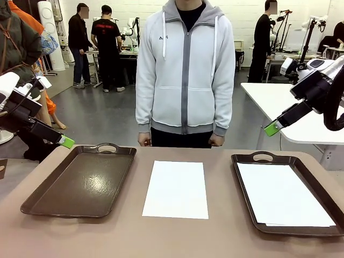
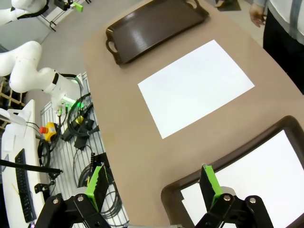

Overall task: Sort the A4 documents.
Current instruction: Receive the A4 Paper.

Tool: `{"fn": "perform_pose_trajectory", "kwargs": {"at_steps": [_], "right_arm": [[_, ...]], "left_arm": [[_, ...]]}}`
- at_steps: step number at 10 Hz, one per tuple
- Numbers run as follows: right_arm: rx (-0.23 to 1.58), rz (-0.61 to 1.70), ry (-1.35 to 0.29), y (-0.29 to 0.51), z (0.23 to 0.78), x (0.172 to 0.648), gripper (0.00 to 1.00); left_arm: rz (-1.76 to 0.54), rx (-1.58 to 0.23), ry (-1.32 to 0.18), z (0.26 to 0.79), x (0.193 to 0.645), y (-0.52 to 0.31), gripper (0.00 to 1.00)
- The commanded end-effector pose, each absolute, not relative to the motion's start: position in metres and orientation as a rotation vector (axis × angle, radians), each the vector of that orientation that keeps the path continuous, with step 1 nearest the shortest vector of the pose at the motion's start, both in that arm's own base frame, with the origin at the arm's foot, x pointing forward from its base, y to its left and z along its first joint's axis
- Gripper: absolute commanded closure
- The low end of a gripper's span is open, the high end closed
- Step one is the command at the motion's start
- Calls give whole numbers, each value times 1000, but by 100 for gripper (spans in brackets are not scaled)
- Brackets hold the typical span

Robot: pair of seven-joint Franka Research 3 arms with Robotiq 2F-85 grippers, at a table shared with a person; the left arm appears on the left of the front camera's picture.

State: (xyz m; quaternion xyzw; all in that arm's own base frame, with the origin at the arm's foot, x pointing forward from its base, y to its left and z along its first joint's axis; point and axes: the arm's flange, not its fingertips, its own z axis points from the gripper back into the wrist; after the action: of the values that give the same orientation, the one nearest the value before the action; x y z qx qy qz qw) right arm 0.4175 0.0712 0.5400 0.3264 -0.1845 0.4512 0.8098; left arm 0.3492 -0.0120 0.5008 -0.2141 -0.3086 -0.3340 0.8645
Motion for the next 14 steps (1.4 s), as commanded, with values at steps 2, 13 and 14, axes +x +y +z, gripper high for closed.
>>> {"fn": "perform_pose_trajectory", "kwargs": {"at_steps": [2, 13, 14], "right_arm": [[707, 970, -396, 71, 541, 417, 0], [707, 970, -396, 71, 541, 417, 0], [707, 970, -396, 71, 541, 417, 0]], "left_arm": [[-716, -464, -655, 499, 350, -10, 0], [-716, -464, -655, 499, 350, -10, 0], [-716, -464, -655, 499, 350, -10, 0]]}}
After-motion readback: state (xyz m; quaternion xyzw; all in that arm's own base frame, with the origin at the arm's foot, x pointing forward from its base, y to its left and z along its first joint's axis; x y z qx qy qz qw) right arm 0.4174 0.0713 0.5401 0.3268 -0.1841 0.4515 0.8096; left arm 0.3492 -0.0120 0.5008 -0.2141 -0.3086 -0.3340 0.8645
